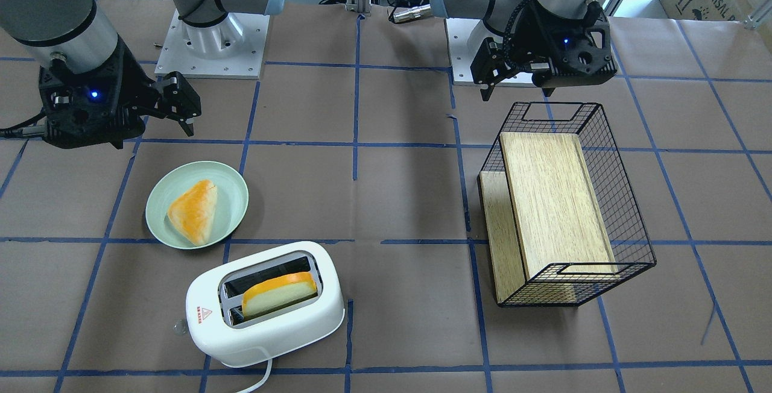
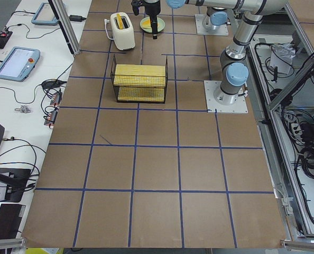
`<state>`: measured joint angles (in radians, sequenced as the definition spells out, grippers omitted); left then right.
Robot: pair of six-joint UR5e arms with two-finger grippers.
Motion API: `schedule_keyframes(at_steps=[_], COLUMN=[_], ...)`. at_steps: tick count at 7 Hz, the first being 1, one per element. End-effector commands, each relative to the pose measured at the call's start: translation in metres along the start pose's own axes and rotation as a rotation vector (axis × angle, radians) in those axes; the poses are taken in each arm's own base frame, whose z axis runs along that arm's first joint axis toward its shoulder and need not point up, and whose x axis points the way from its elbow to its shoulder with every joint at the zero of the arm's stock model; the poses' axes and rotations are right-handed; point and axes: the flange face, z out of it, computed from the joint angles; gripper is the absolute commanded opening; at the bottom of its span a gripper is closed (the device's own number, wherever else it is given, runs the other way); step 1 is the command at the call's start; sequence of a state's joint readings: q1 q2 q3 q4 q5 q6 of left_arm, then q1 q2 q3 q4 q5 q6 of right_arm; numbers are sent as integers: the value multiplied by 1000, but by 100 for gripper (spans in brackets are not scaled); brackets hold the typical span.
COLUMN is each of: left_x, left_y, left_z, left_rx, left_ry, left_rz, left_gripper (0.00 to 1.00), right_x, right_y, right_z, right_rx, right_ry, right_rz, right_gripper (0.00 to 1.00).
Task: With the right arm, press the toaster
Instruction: 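Move the right gripper over the white toaster toward its side lever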
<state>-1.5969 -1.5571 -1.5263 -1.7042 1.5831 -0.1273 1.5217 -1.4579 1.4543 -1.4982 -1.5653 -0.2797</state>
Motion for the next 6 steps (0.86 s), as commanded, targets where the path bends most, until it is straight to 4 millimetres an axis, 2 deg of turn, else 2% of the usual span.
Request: schedule_keyframes(at_steps=[1,6], left_x=[0,0], left_y=[0,0], left_z=[0,0], left_rx=[0,0], left_ry=[0,0], left_rz=[0,0], left_gripper=[100,100], right_x=[0,1], right_y=[-1,-3], right_z=[1,-1], right_rx=[2,3], right_ry=[0,-1], right_rz=[0,60], right_gripper=[100,100])
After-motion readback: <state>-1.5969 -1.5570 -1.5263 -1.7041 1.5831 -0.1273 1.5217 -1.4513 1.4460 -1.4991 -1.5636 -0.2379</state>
